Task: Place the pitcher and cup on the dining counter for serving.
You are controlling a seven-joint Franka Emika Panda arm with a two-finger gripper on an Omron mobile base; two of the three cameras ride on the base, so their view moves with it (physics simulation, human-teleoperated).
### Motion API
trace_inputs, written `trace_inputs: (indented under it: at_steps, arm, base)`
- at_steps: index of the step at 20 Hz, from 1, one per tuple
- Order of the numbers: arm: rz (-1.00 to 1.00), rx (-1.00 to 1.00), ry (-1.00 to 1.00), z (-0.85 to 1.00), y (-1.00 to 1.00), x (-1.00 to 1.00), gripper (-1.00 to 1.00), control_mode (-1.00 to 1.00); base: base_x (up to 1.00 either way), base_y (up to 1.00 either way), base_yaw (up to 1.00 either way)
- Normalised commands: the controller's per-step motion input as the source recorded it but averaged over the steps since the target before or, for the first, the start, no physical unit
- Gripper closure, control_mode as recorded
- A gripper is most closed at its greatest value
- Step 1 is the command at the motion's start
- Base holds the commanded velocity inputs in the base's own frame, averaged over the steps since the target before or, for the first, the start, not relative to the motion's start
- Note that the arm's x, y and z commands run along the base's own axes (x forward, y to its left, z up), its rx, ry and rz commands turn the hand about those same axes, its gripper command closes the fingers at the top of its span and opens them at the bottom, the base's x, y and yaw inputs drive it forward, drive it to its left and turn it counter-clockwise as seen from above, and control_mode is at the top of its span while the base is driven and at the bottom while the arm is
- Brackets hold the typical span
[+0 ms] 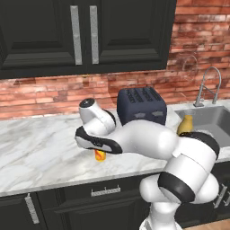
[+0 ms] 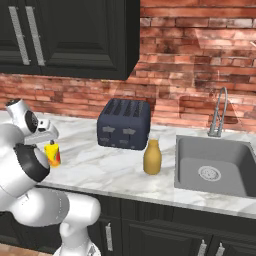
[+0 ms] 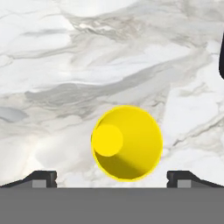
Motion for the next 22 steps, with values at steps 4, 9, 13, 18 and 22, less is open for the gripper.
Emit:
trace_inputs:
  at_steps: [4, 9, 13, 18, 22]
  arm:
    - [0.0, -0.03, 0.0, -0.16, 0.06, 0.23, -1.0, -1.0]
    - [0.01, -0.04, 0.0, -0.32, 0.01, 0.0, -1.0, -1.0]
    - [0.0, -0.01, 0.0, -0.24, 0.0, 0.0, -1.0, -1.0]
    - [0.0, 0.0, 0.0, -0.19, 0.0, 0.0, -1.0, -1.0]
    - [0.0, 0.0, 0.0, -0.17, 0.0, 0.0, -1.0, -1.0]
  base:
    - [0.0, 0.0, 0.0]
    - [0.0, 0.0, 0.0]
    - [0.0, 0.0, 0.0]
    - [0.0, 0.0, 0.0]
    - [0.0, 0.0, 0.0]
